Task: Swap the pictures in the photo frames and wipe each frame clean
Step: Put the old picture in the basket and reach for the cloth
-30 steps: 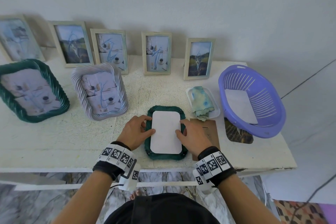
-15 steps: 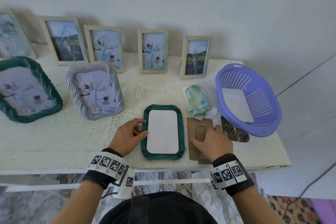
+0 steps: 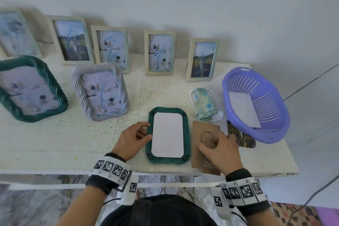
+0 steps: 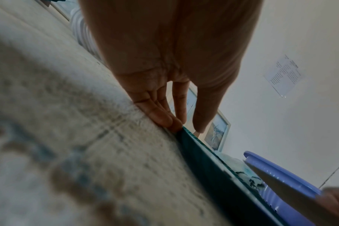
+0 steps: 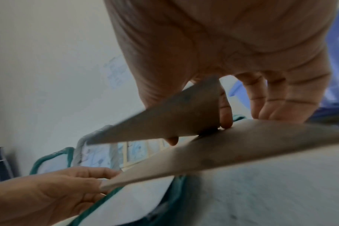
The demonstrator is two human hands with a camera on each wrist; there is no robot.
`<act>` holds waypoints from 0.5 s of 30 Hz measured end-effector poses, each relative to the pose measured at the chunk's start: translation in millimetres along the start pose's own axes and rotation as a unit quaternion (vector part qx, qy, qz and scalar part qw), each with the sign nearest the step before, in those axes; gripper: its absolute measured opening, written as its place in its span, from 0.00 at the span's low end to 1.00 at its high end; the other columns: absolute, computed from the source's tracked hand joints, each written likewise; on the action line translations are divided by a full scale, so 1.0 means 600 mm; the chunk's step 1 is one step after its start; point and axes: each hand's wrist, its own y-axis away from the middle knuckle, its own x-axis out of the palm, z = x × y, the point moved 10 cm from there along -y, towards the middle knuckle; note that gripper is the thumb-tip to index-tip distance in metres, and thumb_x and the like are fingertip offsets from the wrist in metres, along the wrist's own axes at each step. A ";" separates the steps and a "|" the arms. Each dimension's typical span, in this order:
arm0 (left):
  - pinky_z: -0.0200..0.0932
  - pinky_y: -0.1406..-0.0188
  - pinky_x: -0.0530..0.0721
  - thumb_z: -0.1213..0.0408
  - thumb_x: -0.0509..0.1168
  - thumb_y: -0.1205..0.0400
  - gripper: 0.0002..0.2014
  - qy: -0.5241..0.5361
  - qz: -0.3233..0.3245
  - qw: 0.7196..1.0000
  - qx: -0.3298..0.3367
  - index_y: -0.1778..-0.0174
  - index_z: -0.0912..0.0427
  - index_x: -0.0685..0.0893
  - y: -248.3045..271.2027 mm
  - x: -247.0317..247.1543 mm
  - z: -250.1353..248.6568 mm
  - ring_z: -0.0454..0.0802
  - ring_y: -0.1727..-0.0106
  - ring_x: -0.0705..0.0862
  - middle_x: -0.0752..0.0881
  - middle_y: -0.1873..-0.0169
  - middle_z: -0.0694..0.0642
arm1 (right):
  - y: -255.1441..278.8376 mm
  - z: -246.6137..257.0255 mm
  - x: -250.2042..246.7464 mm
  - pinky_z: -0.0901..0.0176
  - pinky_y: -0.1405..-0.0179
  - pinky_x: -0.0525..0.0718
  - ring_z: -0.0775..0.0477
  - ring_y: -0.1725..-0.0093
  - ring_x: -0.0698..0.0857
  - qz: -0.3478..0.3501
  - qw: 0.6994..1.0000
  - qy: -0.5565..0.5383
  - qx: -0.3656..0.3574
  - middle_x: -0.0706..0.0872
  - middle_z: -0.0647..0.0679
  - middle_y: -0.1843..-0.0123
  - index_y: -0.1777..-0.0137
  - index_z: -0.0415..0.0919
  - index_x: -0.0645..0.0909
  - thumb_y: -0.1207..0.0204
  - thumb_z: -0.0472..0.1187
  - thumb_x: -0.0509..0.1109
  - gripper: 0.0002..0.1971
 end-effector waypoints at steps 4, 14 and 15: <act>0.26 0.58 0.80 0.64 0.74 0.22 0.16 -0.003 -0.004 1.000 0.005 0.39 0.50 0.84 0.000 0.001 0.001 0.45 0.58 0.84 0.85 0.57 0.51 | 0.007 0.082 0.011 0.53 0.52 0.75 0.38 0.46 0.74 -0.013 0.998 0.013 -0.068 0.68 0.47 0.48 0.41 0.48 0.71 0.33 0.64 0.70 0.28; 0.25 0.59 0.79 0.67 0.73 0.22 0.16 -0.010 -0.004 1.000 0.024 0.39 0.52 0.84 0.000 0.000 -0.002 0.41 0.59 0.83 0.85 0.59 0.52 | 0.001 0.217 0.079 0.52 0.54 0.77 0.39 0.38 0.70 -0.003 0.986 0.109 -0.124 0.68 0.42 0.38 0.39 0.43 0.73 0.29 0.66 0.66 0.29; 0.25 0.58 0.79 0.67 0.73 0.22 0.16 -0.010 -0.005 1.000 0.024 0.39 0.52 0.84 0.000 0.000 -0.002 0.41 0.58 0.83 0.85 0.59 0.52 | -0.001 0.219 0.082 0.53 0.54 0.76 0.39 0.38 0.70 -0.004 0.986 0.112 -0.124 0.68 0.42 0.37 0.39 0.42 0.73 0.30 0.66 0.67 0.30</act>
